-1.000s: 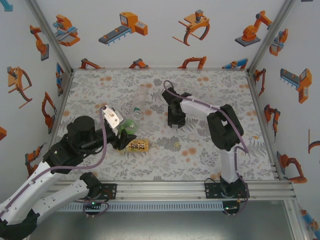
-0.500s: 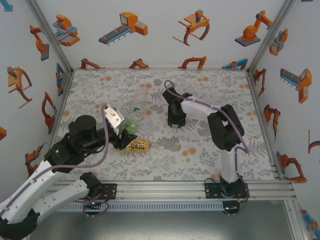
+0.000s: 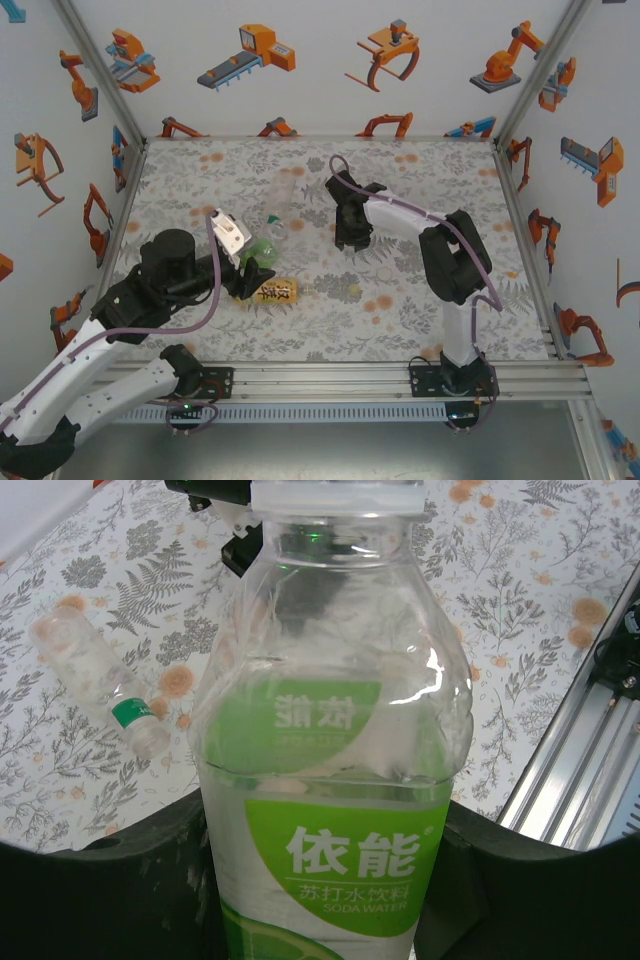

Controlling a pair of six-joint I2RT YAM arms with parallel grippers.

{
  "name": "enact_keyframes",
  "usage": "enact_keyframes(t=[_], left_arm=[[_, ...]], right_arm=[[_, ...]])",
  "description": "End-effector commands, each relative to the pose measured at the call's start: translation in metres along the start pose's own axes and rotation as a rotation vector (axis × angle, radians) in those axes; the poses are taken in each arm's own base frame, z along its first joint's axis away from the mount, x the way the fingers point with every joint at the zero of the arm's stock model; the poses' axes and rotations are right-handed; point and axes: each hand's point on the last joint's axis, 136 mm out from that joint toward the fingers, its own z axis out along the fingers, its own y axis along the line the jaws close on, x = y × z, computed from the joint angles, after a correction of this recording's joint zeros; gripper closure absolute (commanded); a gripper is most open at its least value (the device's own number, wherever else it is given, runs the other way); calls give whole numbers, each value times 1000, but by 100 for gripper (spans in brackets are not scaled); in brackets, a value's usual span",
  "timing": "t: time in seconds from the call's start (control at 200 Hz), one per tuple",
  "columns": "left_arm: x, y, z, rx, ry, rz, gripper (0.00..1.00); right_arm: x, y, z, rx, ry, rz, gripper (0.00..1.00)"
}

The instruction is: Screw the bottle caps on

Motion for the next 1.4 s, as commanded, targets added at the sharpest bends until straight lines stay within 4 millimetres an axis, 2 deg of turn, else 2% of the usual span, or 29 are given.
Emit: enact_keyframes(t=[0.0, 0.476, 0.871, 0.951, 1.177, 1.397], left_arm=[[-12, 0, -5, 4, -34, -9, 100], [-10, 0, -6, 1, -30, -11, 100], [-9, 0, -5, -1, -25, -12, 100], [-9, 1, -5, -1, -25, -11, 100], [-9, 0, -4, 2, -25, -13, 100], [-10, 0, -2, 6, -28, -15, 100]], right_arm=[[-4, 0, -5, -7, -7, 18, 60], [10, -5, 14, 4, 36, 24, 59], [17, -7, 25, 5, 55, 34, 63], [14, -5, 20, -5, 44, 34, 63], [-9, -2, -15, -29, -37, 34, 60], [-10, -8, -17, -31, -35, 48, 59]])
